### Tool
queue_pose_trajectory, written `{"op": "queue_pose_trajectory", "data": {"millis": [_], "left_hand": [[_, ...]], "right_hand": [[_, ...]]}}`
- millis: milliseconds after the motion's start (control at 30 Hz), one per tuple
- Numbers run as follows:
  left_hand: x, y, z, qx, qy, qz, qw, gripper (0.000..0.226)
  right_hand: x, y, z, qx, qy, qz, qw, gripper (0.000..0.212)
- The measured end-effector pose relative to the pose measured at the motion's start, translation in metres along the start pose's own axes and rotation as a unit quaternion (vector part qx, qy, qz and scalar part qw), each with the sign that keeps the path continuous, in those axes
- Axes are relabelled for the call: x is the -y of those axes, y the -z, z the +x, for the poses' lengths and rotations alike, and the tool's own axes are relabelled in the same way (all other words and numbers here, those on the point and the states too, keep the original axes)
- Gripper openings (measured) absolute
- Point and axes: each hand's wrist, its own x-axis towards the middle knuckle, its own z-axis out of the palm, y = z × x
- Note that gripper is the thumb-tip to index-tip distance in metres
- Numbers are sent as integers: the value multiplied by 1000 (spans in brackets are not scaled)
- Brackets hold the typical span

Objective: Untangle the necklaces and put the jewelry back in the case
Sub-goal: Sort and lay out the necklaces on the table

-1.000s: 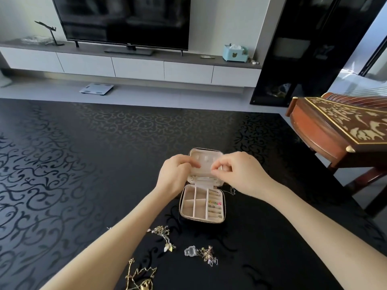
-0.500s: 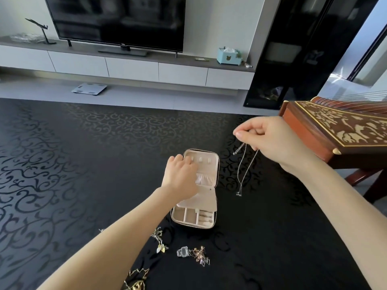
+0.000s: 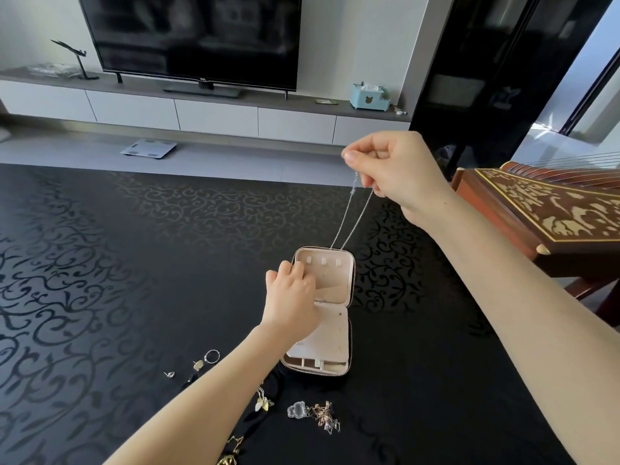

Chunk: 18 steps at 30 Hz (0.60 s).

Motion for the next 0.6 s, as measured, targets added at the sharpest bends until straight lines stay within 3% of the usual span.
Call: {"op": "queue_pose_trajectory", "data": {"millis": [367, 467, 600], "left_hand": [[4, -11, -2, -56, 19, -96, 994, 17], [4, -15, -2, -80, 21, -87, 993, 12], [5, -16, -4, -109, -7, -55, 993, 21]], "right_hand": [[-18, -36, 20, 44, -19, -58, 997, 10], [-28, -39, 16, 69, -33, -76, 994, 10], [-41, -39, 7, 109, -47, -108, 987, 12]]}}
